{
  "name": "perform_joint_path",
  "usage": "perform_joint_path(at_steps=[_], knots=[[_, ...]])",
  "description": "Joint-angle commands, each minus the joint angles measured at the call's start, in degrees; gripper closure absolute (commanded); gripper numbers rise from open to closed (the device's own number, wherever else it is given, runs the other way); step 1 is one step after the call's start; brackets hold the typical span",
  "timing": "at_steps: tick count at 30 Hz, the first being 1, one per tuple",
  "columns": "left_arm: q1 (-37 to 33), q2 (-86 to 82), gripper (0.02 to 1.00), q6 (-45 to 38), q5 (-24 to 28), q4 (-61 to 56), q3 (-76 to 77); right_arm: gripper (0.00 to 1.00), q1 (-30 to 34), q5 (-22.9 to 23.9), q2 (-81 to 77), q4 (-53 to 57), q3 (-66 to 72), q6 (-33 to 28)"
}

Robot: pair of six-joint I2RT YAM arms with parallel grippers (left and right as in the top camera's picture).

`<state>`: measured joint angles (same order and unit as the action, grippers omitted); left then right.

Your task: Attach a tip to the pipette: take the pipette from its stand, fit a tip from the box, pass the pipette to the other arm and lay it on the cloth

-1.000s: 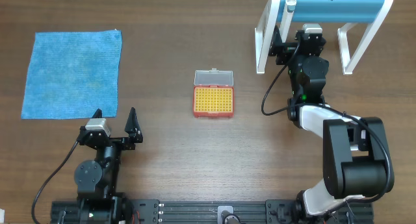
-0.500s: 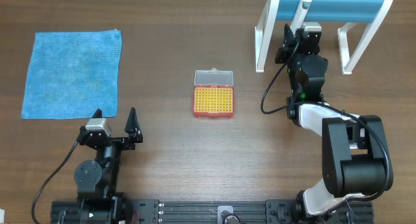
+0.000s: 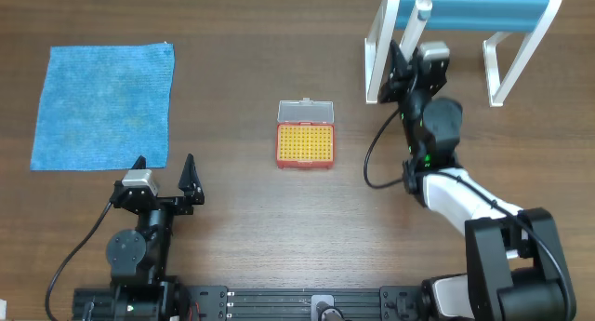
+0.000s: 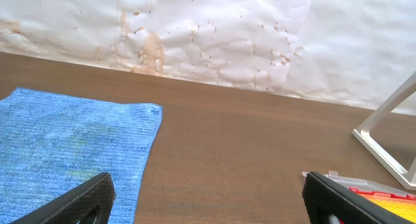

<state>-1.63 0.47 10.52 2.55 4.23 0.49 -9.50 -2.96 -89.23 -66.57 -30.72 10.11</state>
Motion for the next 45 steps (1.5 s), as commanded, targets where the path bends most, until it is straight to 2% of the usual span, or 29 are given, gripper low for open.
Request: perform_joint_path(at_steps=[1, 3, 6, 7, 10, 14, 16, 21, 24, 39, 45], knots=[[-0.2, -0.3, 0.086, -0.5, -0.6, 0.3, -0.2, 0.919, -4.1, -8.5, -0.8, -13.2, 5.2, 0.6], [-0.2, -0.3, 0.086, -0.5, -0.6, 0.3, -0.2, 0.919, -6.4, -8.8, -3.1, -17.4, 6.4, 0.6], [-0.2, -0.3, 0.086, -0.5, -0.6, 0.3, -0.2, 0.917, -10.3, -14.6, -4.0, -17.3, 6.4, 1.3], [-0.2, -0.3, 0.086, -0.5, -0.6, 0.3, -0.2, 0.919, -11.8, -15.2, -4.3, -17.3, 6.4, 2.4], [-0.2, -0.3, 0.088, -0.5, -0.6, 0.3, -0.2, 0.919, -16.2, -15.1, -5.6, -17.2, 6.4, 2.5], [-0.2, -0.3, 0.086, -0.5, -0.6, 0.3, -0.2, 0.921, -21.9, -9.8, -12.2, -17.3, 5.7, 2.5], [-0.2, -0.3, 0.086, -0.5, -0.6, 0.3, -0.2, 0.921, -22.9, -9.7, -15.0, -17.3, 3.3, 2.5], [-0.2, -0.3, 0.086, -0.5, -0.6, 0.3, -0.2, 0.921, -22.8, -9.2, -17.6, -17.3, 2.1, 1.4], [-0.2, -0.3, 0.086, -0.5, -0.6, 0.3, -0.2, 0.921, -22.5, -6.9, -18.0, -17.3, 1.5, 1.4], [-0.2, -0.3, 0.086, -0.5, -0.6, 0.3, -0.2, 0.921, -21.1, -7.0, -21.7, -17.2, -1.6, 1.4], [-0.2, -0.3, 0.086, -0.5, -0.6, 0.3, -0.2, 0.928, -21.8, -8.6, -22.1, -16.7, -2.0, 1.4]])
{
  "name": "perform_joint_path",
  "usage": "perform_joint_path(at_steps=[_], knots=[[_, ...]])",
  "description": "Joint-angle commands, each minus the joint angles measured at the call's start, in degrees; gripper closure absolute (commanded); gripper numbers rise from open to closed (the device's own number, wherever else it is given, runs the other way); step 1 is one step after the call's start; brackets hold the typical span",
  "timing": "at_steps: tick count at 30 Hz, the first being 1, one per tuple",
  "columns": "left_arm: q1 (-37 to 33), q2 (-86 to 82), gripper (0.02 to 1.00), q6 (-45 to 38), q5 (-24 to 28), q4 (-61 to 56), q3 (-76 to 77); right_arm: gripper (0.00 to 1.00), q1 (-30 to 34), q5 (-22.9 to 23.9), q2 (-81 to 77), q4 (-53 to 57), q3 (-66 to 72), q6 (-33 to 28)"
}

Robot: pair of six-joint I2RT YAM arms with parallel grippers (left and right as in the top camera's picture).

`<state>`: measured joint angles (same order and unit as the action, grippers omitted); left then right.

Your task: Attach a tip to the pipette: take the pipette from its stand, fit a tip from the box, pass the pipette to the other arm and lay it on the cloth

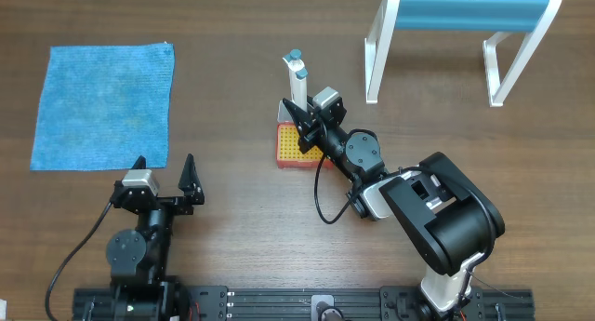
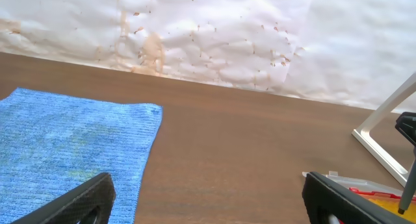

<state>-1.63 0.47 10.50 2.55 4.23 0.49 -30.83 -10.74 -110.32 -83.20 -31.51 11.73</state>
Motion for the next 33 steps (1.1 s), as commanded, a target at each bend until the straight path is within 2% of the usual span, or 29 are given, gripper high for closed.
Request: perform_joint_path(at_steps=[1, 5, 7, 22, 25, 31, 33], knots=[[-0.2, -0.3, 0.086, -0.5, -0.6, 0.3, -0.2, 0.919, -0.5, -0.9, -1.0, 0.2, -1.2, -0.2], [-0.2, -0.3, 0.086, -0.5, -0.6, 0.3, -0.2, 0.921, -0.5, -1.0, -1.0, 0.8, -1.2, -0.2], [-0.2, -0.3, 0.086, -0.5, -0.6, 0.3, -0.2, 0.921, -0.6, -2.8, -1.0, 0.8, -1.2, -0.2], [-0.2, -0.3, 0.086, -0.5, -0.6, 0.3, -0.2, 0.921, -1.0, -3.0, -1.0, 2.8, -1.8, -0.2], [-0.2, -0.3, 0.084, -0.5, -0.6, 0.3, -0.2, 0.921, -1.1, -5.2, -1.0, 3.3, -1.8, -0.2], [-0.2, -0.3, 0.084, -0.5, -0.6, 0.3, -0.2, 0.921, -1.1, -5.1, -1.0, 4.3, -1.8, -0.2], [-0.2, -0.3, 0.086, -0.5, -0.6, 0.3, -0.2, 0.921, -1.1, -5.1, -1.0, 5.7, -1.8, -2.4]])
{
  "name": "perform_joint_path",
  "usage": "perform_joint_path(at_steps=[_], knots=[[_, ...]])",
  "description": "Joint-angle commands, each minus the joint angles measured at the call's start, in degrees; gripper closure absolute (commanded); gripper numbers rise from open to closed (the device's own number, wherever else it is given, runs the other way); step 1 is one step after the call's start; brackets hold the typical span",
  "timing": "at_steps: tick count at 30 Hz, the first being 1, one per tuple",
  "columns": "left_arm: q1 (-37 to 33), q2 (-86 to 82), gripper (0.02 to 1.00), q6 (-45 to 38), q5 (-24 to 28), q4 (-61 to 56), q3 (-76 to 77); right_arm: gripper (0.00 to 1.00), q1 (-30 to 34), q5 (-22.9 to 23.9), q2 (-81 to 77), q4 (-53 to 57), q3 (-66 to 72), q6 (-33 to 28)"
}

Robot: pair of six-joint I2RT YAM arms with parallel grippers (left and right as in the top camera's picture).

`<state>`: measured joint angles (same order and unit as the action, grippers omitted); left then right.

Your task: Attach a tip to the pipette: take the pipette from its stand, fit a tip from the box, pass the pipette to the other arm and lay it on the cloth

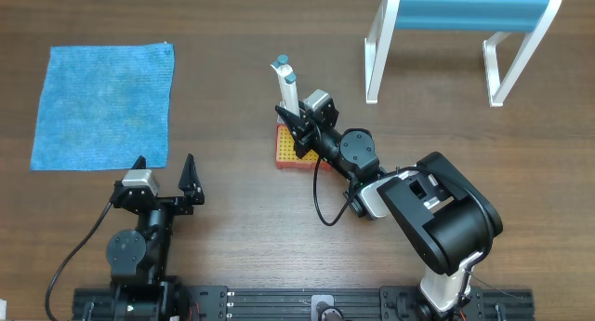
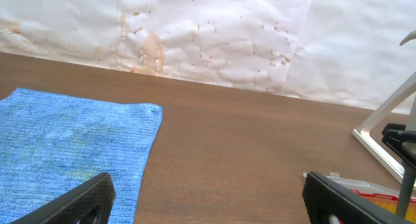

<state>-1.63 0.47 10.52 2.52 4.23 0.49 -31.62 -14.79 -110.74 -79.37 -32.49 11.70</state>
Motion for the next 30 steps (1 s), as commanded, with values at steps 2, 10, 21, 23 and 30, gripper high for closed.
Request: perform_joint_path(at_steps=[2, 10, 21, 23, 30], knots=[[-0.2, -0.3, 0.086, -0.5, -0.5, 0.3, -0.2, 0.921, -0.3, -1.1, -0.6, 2.2, -0.7, -3.0], [-0.2, -0.3, 0.086, -0.5, -0.5, 0.3, -0.2, 0.921, -0.3, -1.4, -5.9, -4.4, 0.6, -4.0], [-0.2, -0.3, 0.088, -0.5, -0.6, 0.3, -0.2, 0.921, -0.3, -1.4, -7.7, -3.9, 4.2, -4.1], [-0.2, -0.3, 0.084, -0.5, -0.5, 0.3, -0.2, 0.921, -0.3, -1.4, -8.7, -4.3, 4.2, -4.1], [-0.2, -0.3, 0.086, -0.5, -0.5, 0.3, -0.2, 0.921, -0.3, -1.4, -3.1, -4.2, 0.7, -4.0]])
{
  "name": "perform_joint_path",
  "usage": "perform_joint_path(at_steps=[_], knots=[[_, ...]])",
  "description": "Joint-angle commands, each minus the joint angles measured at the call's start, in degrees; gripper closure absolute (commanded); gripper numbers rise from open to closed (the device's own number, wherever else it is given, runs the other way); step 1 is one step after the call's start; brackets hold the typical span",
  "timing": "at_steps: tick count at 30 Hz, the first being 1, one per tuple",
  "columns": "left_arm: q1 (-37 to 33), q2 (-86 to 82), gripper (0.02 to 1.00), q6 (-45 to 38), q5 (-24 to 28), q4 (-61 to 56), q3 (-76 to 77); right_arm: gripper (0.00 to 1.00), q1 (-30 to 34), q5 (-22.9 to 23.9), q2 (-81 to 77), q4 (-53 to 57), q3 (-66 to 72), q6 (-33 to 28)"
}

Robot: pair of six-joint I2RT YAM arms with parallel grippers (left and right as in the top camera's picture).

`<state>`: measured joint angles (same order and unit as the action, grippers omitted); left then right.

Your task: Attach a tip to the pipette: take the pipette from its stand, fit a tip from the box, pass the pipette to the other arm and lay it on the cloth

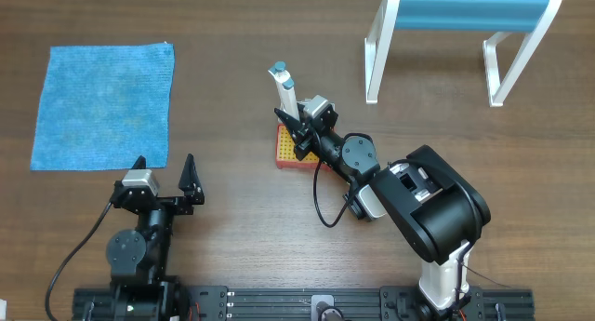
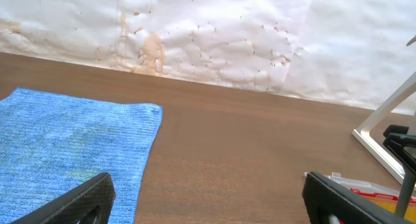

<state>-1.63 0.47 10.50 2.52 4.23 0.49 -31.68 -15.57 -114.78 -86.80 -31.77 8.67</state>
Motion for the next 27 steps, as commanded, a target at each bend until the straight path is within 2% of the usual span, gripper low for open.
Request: perform_joint_path(at_steps=[1, 11, 17, 20, 24, 25, 26, 27], knots=[[-0.2, -0.3, 0.086, -0.5, -0.5, 0.3, -0.2, 0.919, -0.2, -0.6, 2.9, 3.4, -0.7, -1.0], [-0.2, -0.3, 0.086, -0.5, -0.5, 0.3, -0.2, 0.921, -0.1, -0.6, 19.5, 6.4, -1.9, -1.0], [-0.2, -0.3, 0.086, -0.5, -0.5, 0.3, -0.2, 0.921, -0.3, -0.6, 38.1, 56.4, -15.9, -1.0], [-0.2, -0.3, 0.086, -0.5, -0.5, 0.3, -0.2, 0.921, -0.3, -0.6, 42.0, 66.1, -16.4, -0.9], [-0.2, -0.3, 0.086, -0.5, -0.5, 0.3, -0.2, 0.925, -0.2, -7.0, 44.6, 74.4, -16.3, -0.4], [-0.2, -0.3, 0.086, -0.5, -0.5, 0.3, -0.2, 0.919, -0.2, -9.6, 45.0, 75.5, -16.3, -0.4], [-0.2, -0.3, 0.086, -0.5, -0.5, 0.3, -0.2, 0.919, -0.2, -14.1, 45.6, 77.4, -16.3, 0.1], [-0.2, -0.3, 0.086, -0.5, -0.5, 0.3, -0.2, 0.921, -0.2, -15.7, 45.7, 77.9, -16.3, 1.7]])
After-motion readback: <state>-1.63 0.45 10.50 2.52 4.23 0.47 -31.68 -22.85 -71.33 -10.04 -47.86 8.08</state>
